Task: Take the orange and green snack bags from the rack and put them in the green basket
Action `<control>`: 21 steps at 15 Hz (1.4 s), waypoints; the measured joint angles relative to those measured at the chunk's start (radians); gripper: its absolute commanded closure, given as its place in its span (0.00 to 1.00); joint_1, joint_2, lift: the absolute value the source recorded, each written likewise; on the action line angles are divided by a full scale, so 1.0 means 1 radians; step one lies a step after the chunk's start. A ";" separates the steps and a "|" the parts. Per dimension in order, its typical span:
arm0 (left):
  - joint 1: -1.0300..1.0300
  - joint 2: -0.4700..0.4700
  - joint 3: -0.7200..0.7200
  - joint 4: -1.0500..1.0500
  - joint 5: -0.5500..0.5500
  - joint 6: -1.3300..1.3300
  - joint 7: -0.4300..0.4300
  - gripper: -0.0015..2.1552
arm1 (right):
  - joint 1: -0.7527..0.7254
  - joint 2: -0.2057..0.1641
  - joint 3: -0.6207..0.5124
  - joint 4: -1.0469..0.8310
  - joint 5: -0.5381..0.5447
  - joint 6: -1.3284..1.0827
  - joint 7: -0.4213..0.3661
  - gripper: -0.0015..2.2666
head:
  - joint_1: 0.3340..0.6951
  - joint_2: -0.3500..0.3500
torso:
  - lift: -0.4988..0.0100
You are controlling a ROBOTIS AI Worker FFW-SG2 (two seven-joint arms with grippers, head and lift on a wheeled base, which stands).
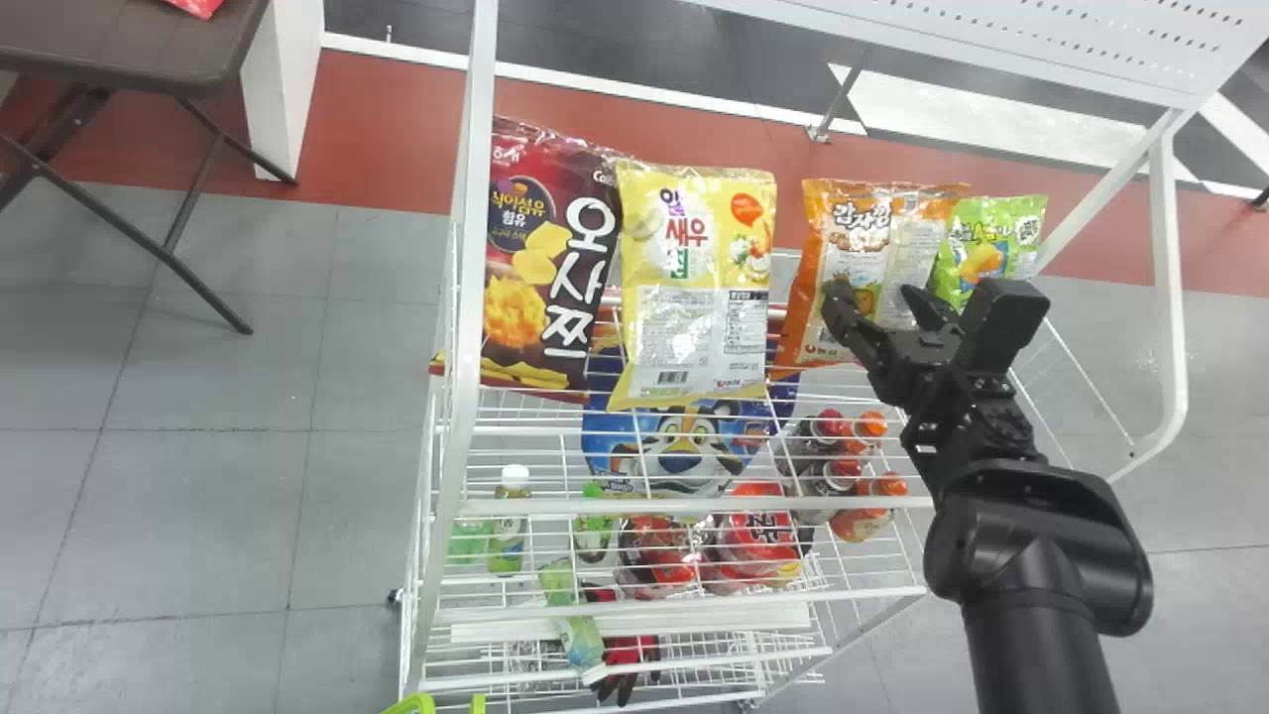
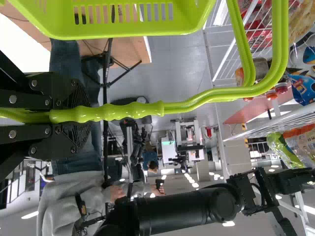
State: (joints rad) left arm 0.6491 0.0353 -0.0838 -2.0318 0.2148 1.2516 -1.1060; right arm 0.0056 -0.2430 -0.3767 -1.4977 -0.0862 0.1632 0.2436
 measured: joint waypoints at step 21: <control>-0.002 0.000 0.006 -0.001 0.005 -0.022 -0.006 0.99 | 0.183 0.024 -0.044 -0.262 -0.150 -0.009 0.085 0.99 | 1.00 0.00 | 0.98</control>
State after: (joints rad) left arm 0.6475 0.0353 -0.0773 -2.0332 0.2196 1.2299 -1.1119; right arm 0.1888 -0.2194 -0.4206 -1.7601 -0.2363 0.1543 0.3289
